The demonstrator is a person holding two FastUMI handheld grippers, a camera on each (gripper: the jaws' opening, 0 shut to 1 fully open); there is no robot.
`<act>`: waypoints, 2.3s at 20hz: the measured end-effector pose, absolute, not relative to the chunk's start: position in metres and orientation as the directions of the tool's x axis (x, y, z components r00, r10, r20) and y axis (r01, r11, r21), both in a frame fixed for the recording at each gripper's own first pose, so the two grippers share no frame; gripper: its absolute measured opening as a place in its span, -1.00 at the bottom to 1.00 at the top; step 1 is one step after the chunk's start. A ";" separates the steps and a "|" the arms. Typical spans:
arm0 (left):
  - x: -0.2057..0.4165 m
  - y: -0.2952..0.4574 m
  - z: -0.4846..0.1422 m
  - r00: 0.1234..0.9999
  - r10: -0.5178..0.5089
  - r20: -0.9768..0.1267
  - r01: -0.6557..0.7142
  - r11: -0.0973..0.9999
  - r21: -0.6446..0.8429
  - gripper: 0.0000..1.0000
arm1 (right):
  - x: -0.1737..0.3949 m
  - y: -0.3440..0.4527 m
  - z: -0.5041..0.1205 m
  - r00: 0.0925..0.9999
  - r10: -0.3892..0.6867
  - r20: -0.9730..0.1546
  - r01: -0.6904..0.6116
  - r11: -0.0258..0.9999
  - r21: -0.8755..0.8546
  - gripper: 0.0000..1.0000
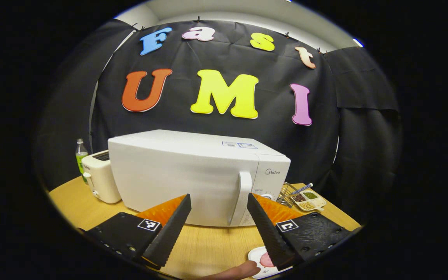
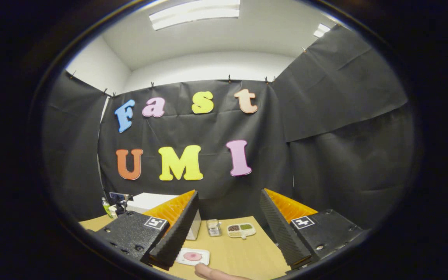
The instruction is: Open the microwave oven with the left hand, put the food in, and close the microwave oven.
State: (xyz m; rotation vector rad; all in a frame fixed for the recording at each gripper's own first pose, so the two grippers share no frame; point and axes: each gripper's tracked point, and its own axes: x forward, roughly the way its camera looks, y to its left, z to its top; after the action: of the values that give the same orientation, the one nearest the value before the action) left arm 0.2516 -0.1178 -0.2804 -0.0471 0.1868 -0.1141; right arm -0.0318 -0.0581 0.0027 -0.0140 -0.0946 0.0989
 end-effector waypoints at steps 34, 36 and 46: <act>0.308 -0.158 -0.338 0.968 -0.083 -0.238 0.091 0.996 0.020 -0.88 | -0.036 -0.109 -0.027 0.995 0.081 0.058 -0.081 0.997 -0.014 1.00; 0.297 -0.156 -0.334 0.975 -0.079 -0.210 0.081 0.997 0.002 -0.88 | -0.039 -0.111 -0.026 0.995 0.079 0.066 -0.078 0.997 -0.021 1.00; 0.206 -0.118 -0.328 0.966 -0.186 -0.180 0.194 0.980 0.031 -0.89 | -0.062 -0.110 -0.025 0.996 0.065 0.065 -0.065 0.998 -0.011 1.00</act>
State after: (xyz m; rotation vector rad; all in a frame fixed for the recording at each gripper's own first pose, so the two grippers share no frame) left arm 0.2058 -0.1184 -0.3283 0.0487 0.1773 -0.1922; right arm -0.0615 -0.1104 -0.0253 -0.0089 -0.0654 0.0650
